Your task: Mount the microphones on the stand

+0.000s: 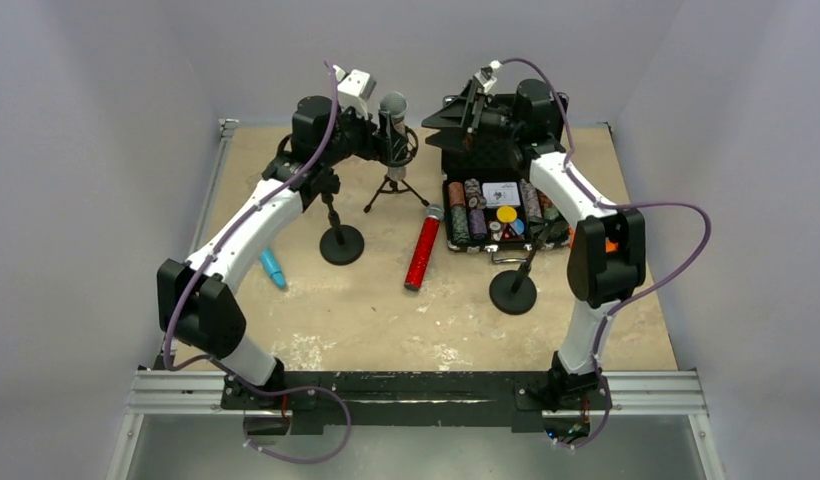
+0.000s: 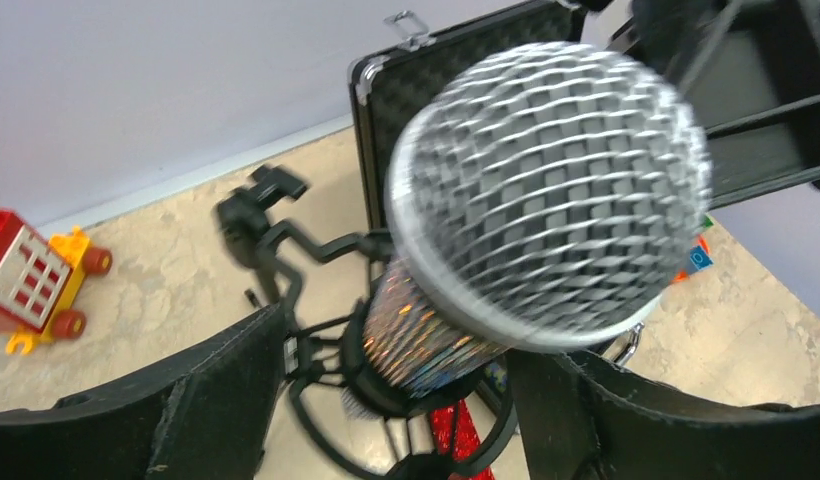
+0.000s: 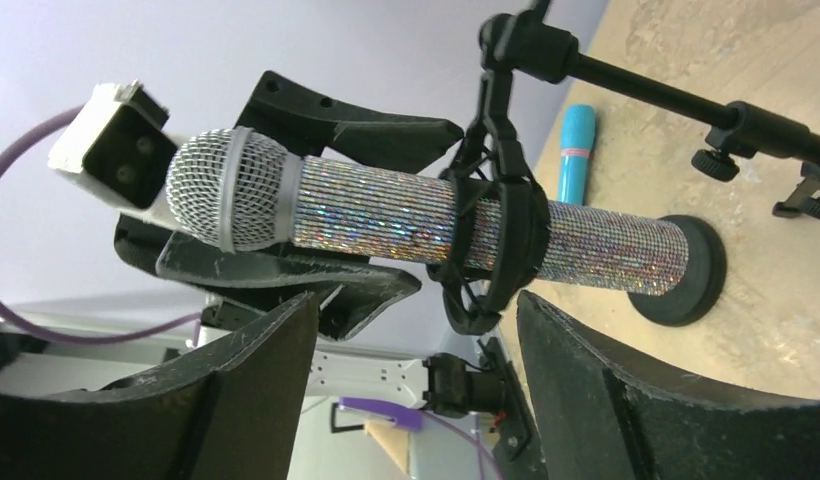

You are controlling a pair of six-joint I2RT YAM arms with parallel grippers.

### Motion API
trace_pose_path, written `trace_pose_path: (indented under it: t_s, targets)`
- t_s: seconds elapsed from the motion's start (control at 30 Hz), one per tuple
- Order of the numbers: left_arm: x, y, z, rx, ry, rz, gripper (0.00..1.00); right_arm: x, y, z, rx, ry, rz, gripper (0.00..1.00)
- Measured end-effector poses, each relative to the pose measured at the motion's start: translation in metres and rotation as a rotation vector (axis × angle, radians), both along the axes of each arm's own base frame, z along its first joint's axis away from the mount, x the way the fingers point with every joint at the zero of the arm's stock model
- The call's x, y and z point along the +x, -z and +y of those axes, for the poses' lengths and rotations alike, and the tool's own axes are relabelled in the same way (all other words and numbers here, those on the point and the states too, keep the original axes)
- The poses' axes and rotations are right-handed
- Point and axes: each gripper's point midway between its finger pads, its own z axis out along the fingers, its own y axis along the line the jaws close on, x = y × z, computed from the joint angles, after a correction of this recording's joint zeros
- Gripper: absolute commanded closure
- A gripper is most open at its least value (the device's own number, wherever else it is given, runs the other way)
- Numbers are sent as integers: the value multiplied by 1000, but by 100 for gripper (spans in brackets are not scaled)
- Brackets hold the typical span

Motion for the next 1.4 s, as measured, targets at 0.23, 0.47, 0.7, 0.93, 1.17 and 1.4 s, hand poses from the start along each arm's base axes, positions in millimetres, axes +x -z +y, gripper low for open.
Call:
trace_pose_path:
  t_s: [0.23,0.47,0.7,0.93,1.17,1.4]
  targets:
    - [-17,-5,18,24,-43,46,1,-12,-16,-10,-59,-52,-166,15]
    - [-45,-58,44,-6,-112,-47,1,-26,-24,-17,-178,-110,-376,14]
    - [-92,-104,70,-51,-143,-148,1,-56,-56,-38,-253,-99,-579,14]
    - [-128,-67,78,-9,-104,-48,1,-80,-70,-52,-337,-108,-760,12]
    - [-187,-39,92,-5,-62,7,1,-127,-92,-71,-442,-90,-995,6]
    - [-234,-24,96,-92,-16,58,1,-203,-112,-98,-511,-32,-1243,1]
